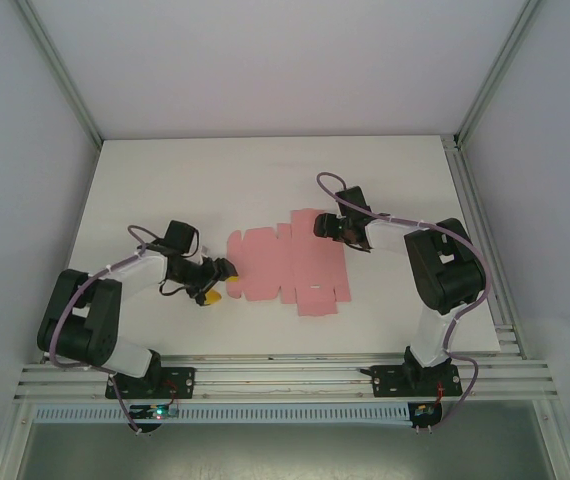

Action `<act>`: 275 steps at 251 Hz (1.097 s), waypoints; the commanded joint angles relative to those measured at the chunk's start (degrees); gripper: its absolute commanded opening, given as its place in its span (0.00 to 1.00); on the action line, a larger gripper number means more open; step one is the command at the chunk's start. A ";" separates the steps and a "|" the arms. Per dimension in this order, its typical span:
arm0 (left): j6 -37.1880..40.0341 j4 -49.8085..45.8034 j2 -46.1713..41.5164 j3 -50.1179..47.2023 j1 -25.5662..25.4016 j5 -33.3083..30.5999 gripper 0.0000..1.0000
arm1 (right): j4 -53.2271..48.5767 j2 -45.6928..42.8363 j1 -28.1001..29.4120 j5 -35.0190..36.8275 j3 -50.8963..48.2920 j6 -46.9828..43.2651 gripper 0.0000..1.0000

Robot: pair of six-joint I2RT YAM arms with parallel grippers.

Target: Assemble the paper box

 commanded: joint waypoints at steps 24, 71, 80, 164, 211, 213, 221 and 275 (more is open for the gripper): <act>-4.87 5.76 2.56 -0.73 -0.90 5.33 0.61 | -8.55 3.20 0.15 -1.74 -4.09 1.53 0.65; -6.89 10.76 3.50 -1.11 -1.08 6.27 0.54 | -8.33 3.34 0.14 -2.01 -4.55 1.81 0.64; -6.77 11.20 3.75 -0.95 -1.07 5.91 0.52 | -8.27 3.36 0.12 -2.14 -4.64 1.98 0.64; -8.65 15.74 4.81 -1.51 -1.07 4.62 0.17 | -7.63 3.68 0.13 -2.67 -4.97 2.16 0.63; -7.85 13.57 0.20 -1.61 -1.08 -0.27 0.00 | -7.34 2.56 0.19 -2.05 -5.69 2.07 0.63; -7.64 13.59 -0.22 -1.63 -1.06 -0.50 0.00 | -7.31 2.47 0.22 -2.01 -5.75 2.07 0.63; -7.03 13.52 -1.81 -1.64 -1.08 -1.69 0.00 | -7.16 2.00 0.20 -1.88 -5.95 2.07 0.63; -2.94 20.12 -13.15 -4.62 -1.51 -4.66 0.00 | -2.01 -2.64 0.12 -5.20 -8.12 1.75 0.78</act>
